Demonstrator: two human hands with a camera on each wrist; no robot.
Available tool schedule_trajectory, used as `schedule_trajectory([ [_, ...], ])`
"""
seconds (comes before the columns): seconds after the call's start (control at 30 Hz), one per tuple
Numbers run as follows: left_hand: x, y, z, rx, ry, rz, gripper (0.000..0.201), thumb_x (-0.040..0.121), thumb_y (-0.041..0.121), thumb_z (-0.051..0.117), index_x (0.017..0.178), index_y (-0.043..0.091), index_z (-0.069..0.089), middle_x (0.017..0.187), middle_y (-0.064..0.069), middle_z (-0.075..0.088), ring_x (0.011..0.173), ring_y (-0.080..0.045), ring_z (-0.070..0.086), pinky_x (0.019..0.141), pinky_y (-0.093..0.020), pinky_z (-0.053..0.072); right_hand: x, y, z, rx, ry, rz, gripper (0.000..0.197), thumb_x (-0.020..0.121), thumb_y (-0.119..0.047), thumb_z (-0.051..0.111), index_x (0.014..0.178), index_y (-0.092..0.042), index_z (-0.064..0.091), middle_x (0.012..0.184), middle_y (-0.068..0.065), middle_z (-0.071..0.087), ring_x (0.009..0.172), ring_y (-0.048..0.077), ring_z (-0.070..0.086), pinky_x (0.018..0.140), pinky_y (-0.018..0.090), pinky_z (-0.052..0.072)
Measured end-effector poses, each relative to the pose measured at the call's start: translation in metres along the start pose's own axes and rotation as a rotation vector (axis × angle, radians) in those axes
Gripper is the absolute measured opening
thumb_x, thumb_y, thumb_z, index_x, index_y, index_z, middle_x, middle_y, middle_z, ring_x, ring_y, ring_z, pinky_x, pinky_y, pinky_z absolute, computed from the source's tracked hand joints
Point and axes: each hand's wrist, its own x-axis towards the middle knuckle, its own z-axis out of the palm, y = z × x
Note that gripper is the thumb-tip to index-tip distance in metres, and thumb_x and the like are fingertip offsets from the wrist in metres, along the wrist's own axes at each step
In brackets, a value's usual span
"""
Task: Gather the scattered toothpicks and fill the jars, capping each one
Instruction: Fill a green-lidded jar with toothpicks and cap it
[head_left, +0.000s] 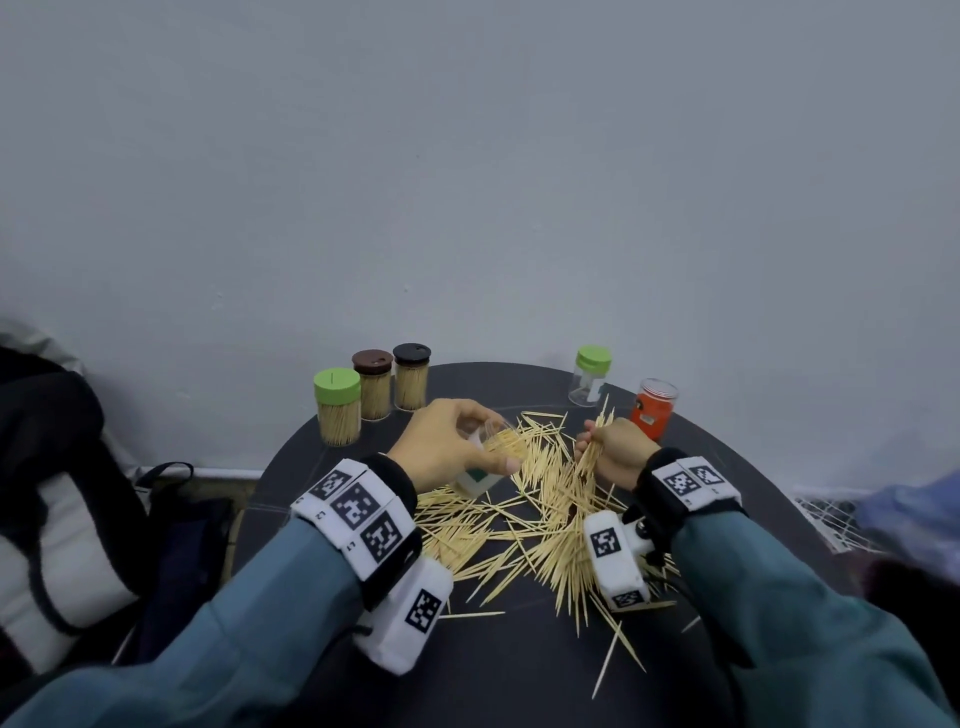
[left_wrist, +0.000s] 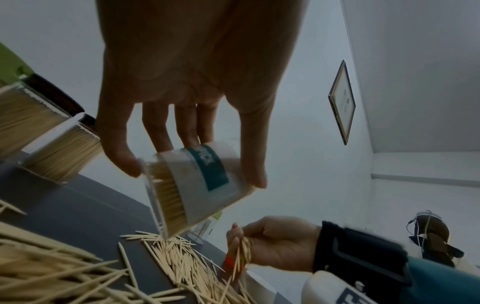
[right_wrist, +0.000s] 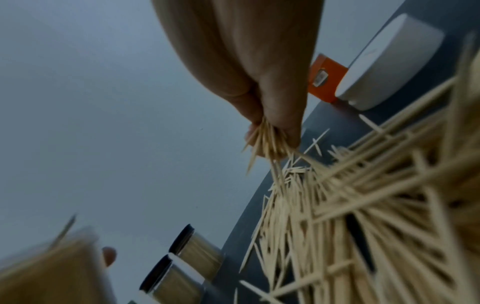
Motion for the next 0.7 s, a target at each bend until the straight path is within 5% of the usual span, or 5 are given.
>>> schedule_trajectory([
  [0.23, 0.006, -0.006, 0.005, 0.006, -0.073, -0.079, 0.068, 0.067, 0.056, 0.069, 0.118, 0.022, 0.040, 0.120, -0.006, 0.054, 0.106, -0.018, 0.056, 0.073, -0.022, 0.049, -0.020, -0.025, 0.027, 0.139, -0.163, -0.275, 0.025, 0.100, -0.002, 0.021, 0.083, -0.013, 0.035, 0.068, 0.002, 0.034, 0.059, 0.011, 0.034, 0.058, 0.022, 0.034],
  [0.33, 0.008, -0.008, 0.008, 0.064, -0.114, -0.108, 0.085, 0.054, 0.078, 0.060, 0.118, 0.025, 0.040, 0.118, -0.010, 0.049, 0.110, -0.025, 0.051, 0.084, -0.036, 0.053, -0.040, -0.043, 0.043, 0.156, -0.192, -0.398, 0.027, 0.101, -0.003, 0.020, 0.083, -0.015, 0.035, 0.068, 0.001, 0.034, 0.057, 0.011, 0.035, 0.056, 0.020, 0.035],
  [0.5, 0.011, -0.008, 0.010, 0.033, -0.131, -0.090, 0.066, 0.083, 0.046, 0.064, 0.130, 0.015, 0.030, 0.113, -0.010, 0.046, 0.108, -0.021, 0.049, 0.099, -0.046, 0.044, -0.066, -0.048, 0.069, 0.088, -0.234, -0.514, 0.027, 0.102, -0.004, 0.019, 0.084, -0.016, 0.036, 0.068, 0.001, 0.035, 0.058, 0.010, 0.036, 0.057, 0.020, 0.035],
  [0.7, 0.012, -0.011, 0.011, 0.051, -0.091, -0.032, 0.060, 0.086, 0.034, 0.065, 0.128, 0.011, 0.030, 0.129, -0.011, 0.037, 0.125, -0.027, 0.039, 0.105, -0.047, 0.037, -0.073, -0.020, 0.079, -0.028, -0.281, -0.510, 0.026, 0.102, -0.007, 0.020, 0.087, -0.017, 0.038, 0.070, -0.001, 0.038, 0.059, 0.009, 0.040, 0.059, 0.020, 0.039],
])
